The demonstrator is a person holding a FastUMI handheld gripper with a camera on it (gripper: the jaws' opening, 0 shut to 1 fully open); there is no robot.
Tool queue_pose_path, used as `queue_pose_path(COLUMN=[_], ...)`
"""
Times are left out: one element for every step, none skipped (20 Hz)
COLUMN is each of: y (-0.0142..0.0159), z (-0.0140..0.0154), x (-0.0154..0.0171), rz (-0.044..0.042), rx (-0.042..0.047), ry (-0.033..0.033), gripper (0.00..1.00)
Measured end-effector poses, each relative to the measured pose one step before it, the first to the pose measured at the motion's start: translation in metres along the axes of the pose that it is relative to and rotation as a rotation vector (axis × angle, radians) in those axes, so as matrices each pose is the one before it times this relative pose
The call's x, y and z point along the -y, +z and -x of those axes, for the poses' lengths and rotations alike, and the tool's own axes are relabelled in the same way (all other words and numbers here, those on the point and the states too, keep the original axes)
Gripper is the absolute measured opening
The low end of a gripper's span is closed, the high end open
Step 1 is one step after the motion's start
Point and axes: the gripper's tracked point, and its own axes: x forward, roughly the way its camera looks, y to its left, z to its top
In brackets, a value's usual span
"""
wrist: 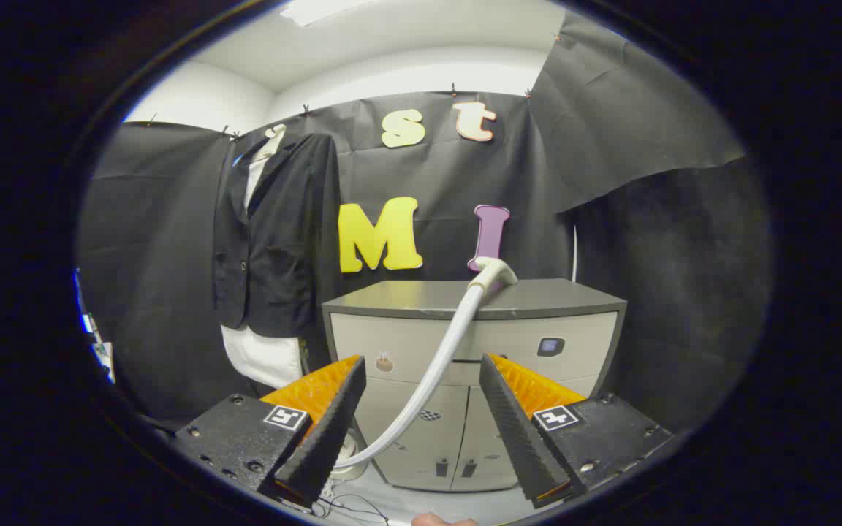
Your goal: Iron the clothes twice with a garment steamer, once on the left side and once on the right side.
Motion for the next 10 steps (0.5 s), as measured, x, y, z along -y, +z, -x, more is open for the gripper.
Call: queue_pose_path(y=[-0.00219, -0.00037, -0.0002, -0.00008, -0.00117, -0.00192, -0.00285, -0.00156, -0.00138, 0.00028], z=[0.0004, 0.00088, 0.00108, 0.00196, 0.00212, 0.00199, 0.0035, 0.00308, 0.00485, 0.00502], x=[-0.00517, -0.00671, -0.0055, -0.00337, -0.00278, 0.00095, 0.00246, 0.0007, 0.00212, 0.00232], rz=[-0.00191, -0.00186, 0.00116, 0.00736, 0.01635, 0.01316, 0.00249, -0.00436, -0.0088, -0.01303], rx=[-0.00566, -0.00255, -0.00058, -0.00071, -0.00282, -0.00252, -0.00181, -0.00491, -0.00167, 0.00414], ry=[0.00022, -0.0002, -0.00427, -0.00755, -0.0111, -0.01881, -0.02064, -0.01791, -0.0194, -0.0187], gripper=[0.97, 0.97, 0.98, 0.97, 0.97, 0.98, 0.97, 0.98, 0.98, 0.98])
